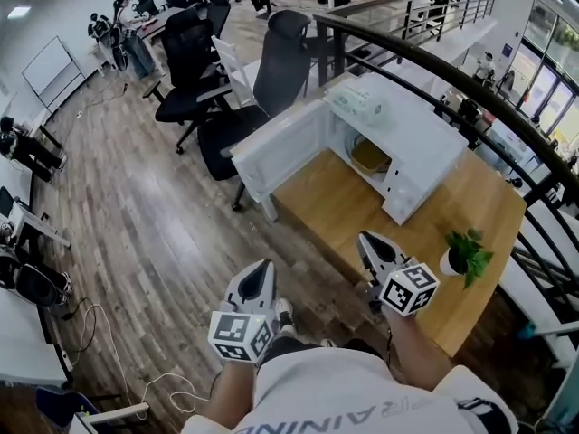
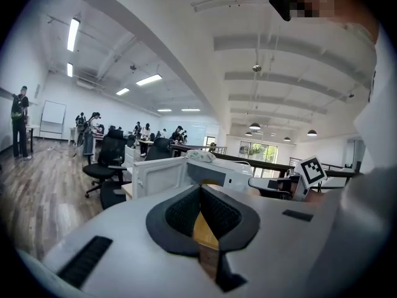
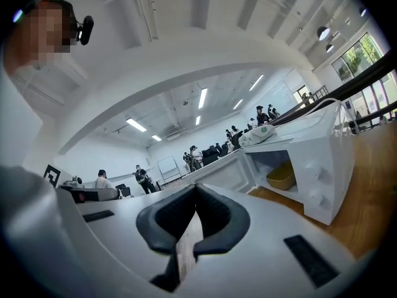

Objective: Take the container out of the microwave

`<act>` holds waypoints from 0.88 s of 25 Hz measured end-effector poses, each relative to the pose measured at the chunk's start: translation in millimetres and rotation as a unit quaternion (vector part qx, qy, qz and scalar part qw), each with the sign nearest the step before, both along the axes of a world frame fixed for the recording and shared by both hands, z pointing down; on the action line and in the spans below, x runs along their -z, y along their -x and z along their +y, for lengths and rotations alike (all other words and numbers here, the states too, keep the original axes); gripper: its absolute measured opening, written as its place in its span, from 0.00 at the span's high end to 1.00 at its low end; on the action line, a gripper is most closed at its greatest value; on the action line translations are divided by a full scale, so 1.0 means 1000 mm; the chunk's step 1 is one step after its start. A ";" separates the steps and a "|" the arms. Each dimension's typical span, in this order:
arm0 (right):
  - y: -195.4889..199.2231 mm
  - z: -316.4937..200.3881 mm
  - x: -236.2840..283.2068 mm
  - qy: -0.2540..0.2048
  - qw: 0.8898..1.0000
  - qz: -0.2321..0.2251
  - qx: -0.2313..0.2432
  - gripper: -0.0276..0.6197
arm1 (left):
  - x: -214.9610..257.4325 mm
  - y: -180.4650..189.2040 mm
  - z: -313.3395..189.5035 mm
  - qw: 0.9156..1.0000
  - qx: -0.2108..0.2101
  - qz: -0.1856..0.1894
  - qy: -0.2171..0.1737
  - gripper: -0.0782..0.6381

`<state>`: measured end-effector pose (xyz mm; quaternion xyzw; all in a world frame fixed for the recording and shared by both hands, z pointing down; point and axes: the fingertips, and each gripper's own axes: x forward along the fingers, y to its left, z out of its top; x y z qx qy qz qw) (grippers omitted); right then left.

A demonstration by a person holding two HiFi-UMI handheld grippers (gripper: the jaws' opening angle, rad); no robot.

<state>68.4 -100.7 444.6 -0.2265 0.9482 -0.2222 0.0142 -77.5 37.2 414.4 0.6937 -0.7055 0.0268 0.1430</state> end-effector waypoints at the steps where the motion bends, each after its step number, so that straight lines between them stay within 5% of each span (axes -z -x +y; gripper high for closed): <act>1: 0.001 -0.006 0.000 0.001 1.000 0.002 -0.008 0.92 | 0.001 0.004 -0.009 1.000 -0.009 0.001 -0.001 0.85; 14: 0.057 -0.064 -0.004 0.003 0.992 0.048 -0.115 0.92 | -0.004 0.080 -0.108 0.992 -0.125 0.024 0.001 0.85; 22: 0.077 -0.061 -0.018 0.010 0.981 0.063 -0.184 0.92 | -0.012 0.094 -0.138 0.976 -0.214 0.032 0.000 0.85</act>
